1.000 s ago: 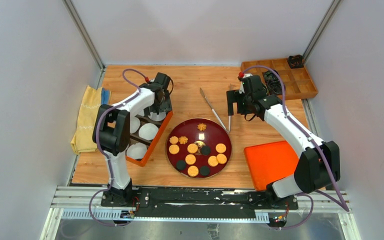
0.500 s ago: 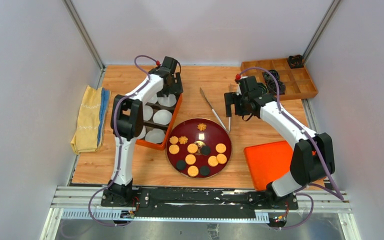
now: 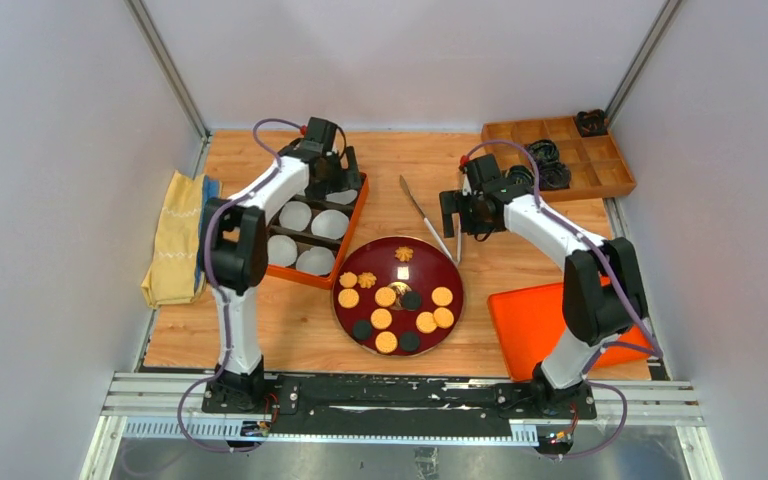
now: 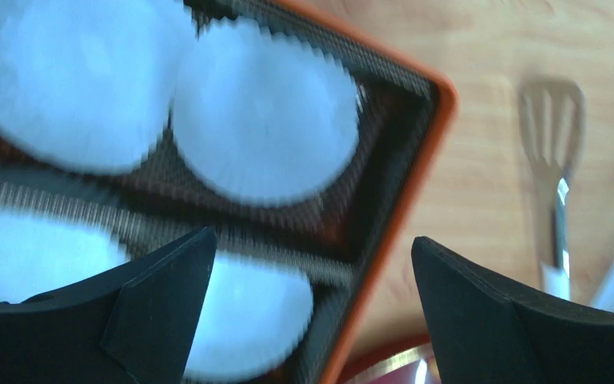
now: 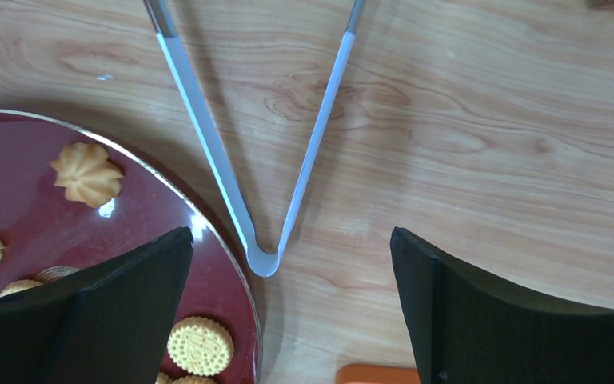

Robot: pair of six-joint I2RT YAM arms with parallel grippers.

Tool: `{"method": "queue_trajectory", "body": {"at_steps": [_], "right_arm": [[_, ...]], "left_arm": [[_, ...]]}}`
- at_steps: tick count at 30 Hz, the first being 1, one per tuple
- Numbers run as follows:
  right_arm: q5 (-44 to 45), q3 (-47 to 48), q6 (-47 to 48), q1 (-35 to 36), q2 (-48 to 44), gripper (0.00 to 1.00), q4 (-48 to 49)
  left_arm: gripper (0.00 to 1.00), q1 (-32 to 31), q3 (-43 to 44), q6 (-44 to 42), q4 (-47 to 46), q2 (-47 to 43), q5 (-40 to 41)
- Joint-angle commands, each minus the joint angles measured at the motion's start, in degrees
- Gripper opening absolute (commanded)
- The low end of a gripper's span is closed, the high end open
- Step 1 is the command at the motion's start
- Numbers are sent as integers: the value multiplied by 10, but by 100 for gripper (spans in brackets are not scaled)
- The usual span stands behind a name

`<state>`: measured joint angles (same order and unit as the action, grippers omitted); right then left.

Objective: Pack the cookies

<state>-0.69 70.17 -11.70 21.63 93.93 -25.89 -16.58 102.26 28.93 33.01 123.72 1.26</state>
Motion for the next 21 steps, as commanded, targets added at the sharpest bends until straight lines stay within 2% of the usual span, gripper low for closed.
{"method": "queue_trajectory", "body": {"at_steps": [1, 5, 11, 17, 21], "right_arm": [[-26, 9, -11, 11, 48, 100, 9], [-33, 24, -13, 16, 91, 100, 18], [-23, 51, -15, 20, 148, 100, 27], [-21, 110, -14, 24, 202, 100, 26], [40, 172, -14, 32, 250, 100, 6]], "left_arm": [[100, -4, -130, 6, -89, -177, -40], [100, -15, -213, 7, -104, -289, -33], [100, -66, -288, -2, -90, -404, 24], [100, -81, -344, 4, -91, -462, 36], [100, -81, -362, 0, -93, -479, 43]]}}
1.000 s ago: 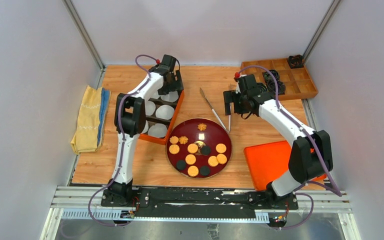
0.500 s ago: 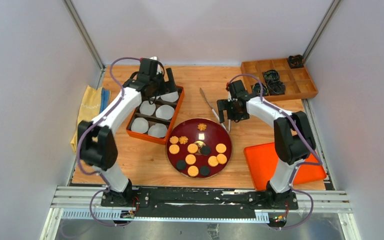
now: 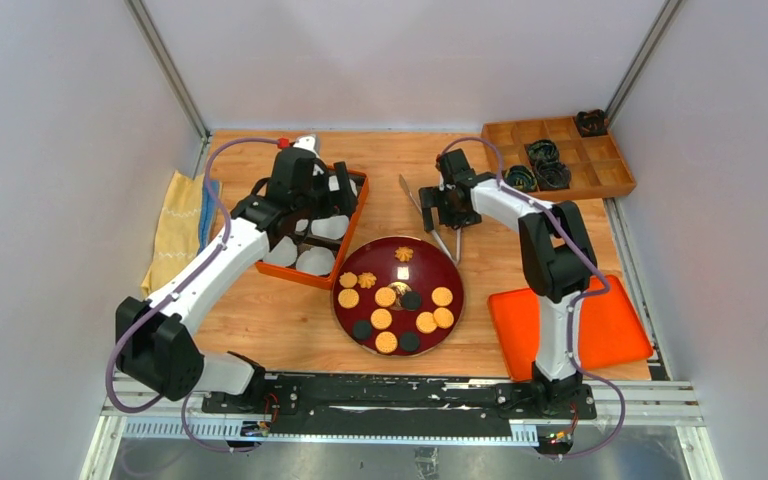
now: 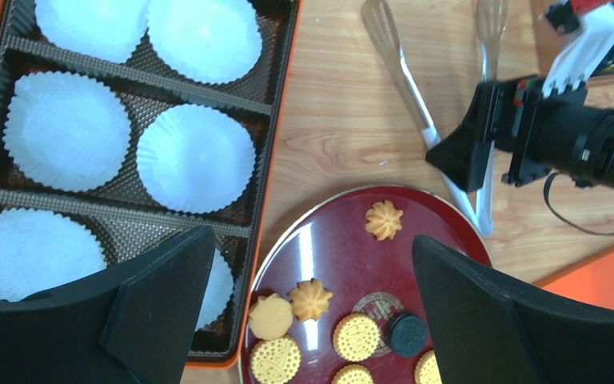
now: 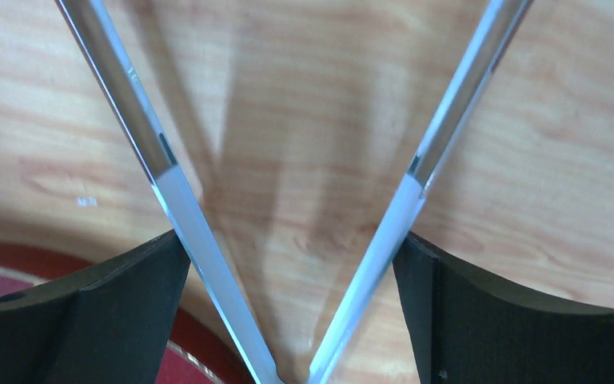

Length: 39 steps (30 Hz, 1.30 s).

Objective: Pack the cookies

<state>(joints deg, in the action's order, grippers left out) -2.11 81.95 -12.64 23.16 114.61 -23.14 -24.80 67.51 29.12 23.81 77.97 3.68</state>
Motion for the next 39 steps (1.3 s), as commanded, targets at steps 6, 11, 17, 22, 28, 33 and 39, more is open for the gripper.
{"method": "queue_trajectory", "body": {"at_steps": [6, 11, 17, 22, 28, 33, 39], "right_arm": [[80, 111, -10, 23, 102, 100, -56], [114, 108, -15, 29, 110, 100, -58], [142, 113, -9, 31, 103, 79, -60], [138, 126, 0, 31, 97, 68, -63], [146, 141, 23, 31, 62, 58, -75], [162, 171, 44, 31, 20, 56, -113], [140, 161, 43, 32, -17, 55, -131]], "left_arm": [[100, 1, -29, -1, 2, -18, 20], [100, 1, -42, 4, -12, -13, 7], [100, 1, -46, -3, -9, -20, 27], [100, 1, -48, -6, -2, -36, 42], [99, 1, -42, -10, 11, -54, 60], [99, 1, -36, -5, 11, -58, 47], [99, 1, -36, 0, 7, -55, 24]]}}
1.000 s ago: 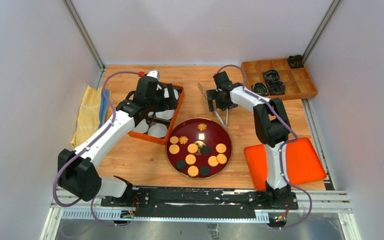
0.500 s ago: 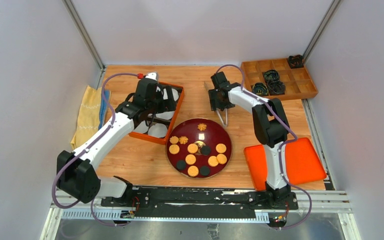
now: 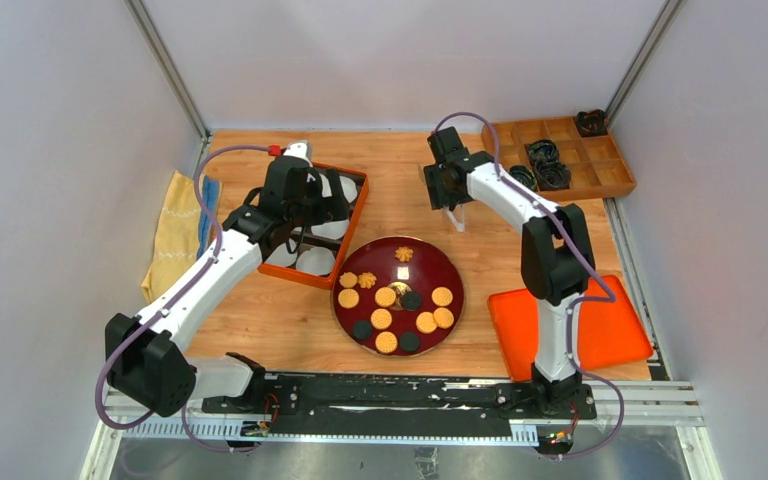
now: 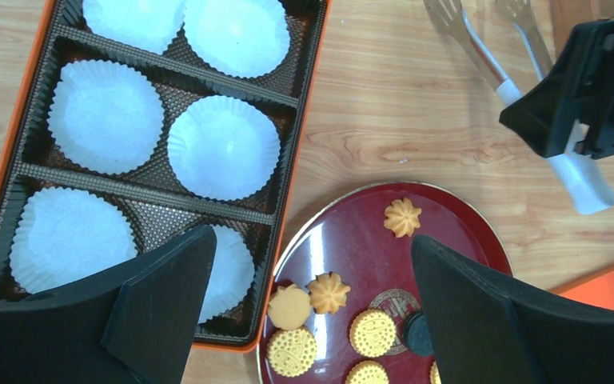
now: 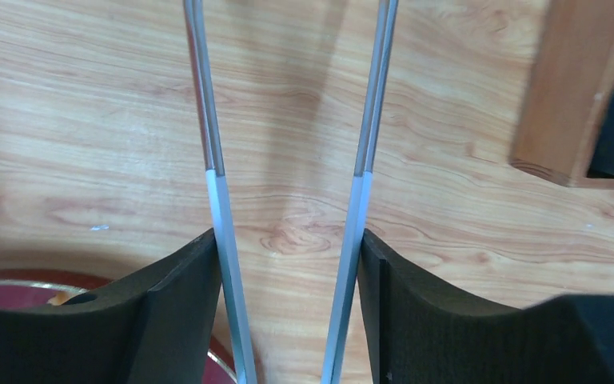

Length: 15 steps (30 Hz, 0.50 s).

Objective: Pack the cookies

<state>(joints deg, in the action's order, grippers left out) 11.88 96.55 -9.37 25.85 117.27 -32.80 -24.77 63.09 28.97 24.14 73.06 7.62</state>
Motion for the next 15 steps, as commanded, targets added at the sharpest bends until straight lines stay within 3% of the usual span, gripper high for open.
{"method": "queue_trajectory", "body": {"at_steps": [1, 15], "right_arm": [[2, 15, 7, 5, -47, 55, -39], [13, -6, -9, 17, -130, 54, -95]], "left_arm": [[99, 1, 9, 3, 4, -6, -19], [99, 1, 41, 1, 11, -2, -22]]}}
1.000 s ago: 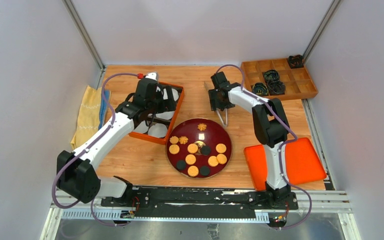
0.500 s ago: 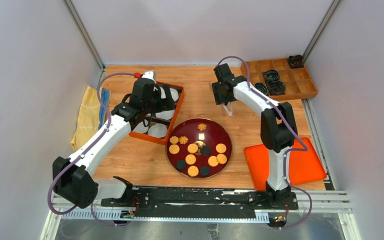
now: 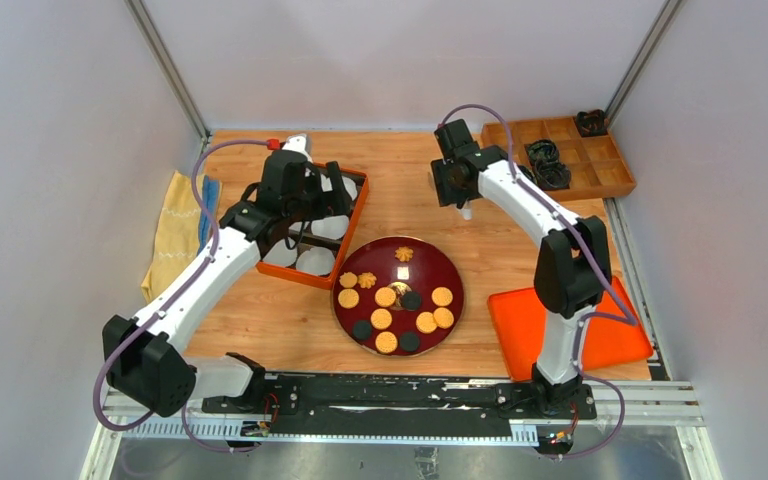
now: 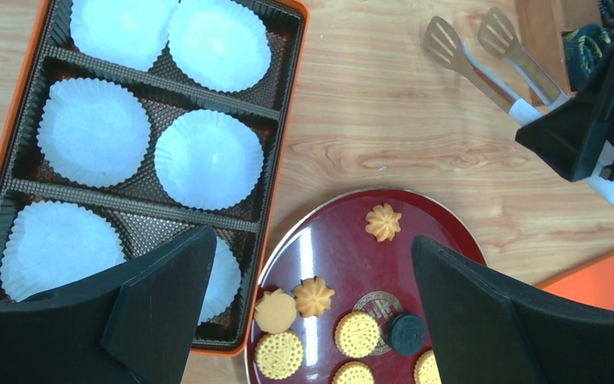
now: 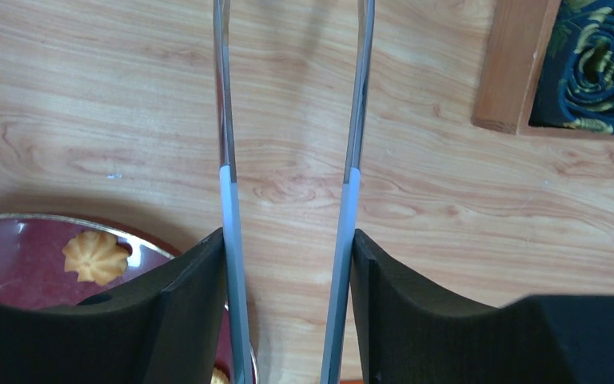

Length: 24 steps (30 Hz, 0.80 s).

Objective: Pack the cookies

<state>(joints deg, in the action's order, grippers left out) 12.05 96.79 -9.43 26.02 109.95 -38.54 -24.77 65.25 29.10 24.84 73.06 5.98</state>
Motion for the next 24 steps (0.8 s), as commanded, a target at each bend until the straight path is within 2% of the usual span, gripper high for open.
{"method": "queue_trajectory", "body": {"at_steps": [1, 9, 12, 15, 17, 21, 23, 24], "right_arm": [[16, -19, -10, 18, -69, 54, -37], [26, -83, -17, 24, -145, 53, -35], [20, -110, -18, 31, -173, 50, -26], [20, -144, -18, 46, -202, 46, -25], [36, -191, -14, 83, -250, 40, -10], [46, -242, -16, 124, -320, 36, 0], [45, -266, -19, 141, -355, 36, 2], [42, -277, -19, 149, -371, 36, 3]], "left_arm": [[100, 1, 20, 0, 2, 0, -8], [100, 1, 18, 0, -3, 24, -10], [98, -1, 17, -1, 11, 36, 14], [98, -31, 9, -14, 26, 31, 105], [98, -61, 15, -8, 66, 34, 225], [96, -92, 11, 18, 110, 43, 342], [96, -101, -4, 21, 107, 37, 347], [97, -101, -14, 10, 94, 32, 318]]}}
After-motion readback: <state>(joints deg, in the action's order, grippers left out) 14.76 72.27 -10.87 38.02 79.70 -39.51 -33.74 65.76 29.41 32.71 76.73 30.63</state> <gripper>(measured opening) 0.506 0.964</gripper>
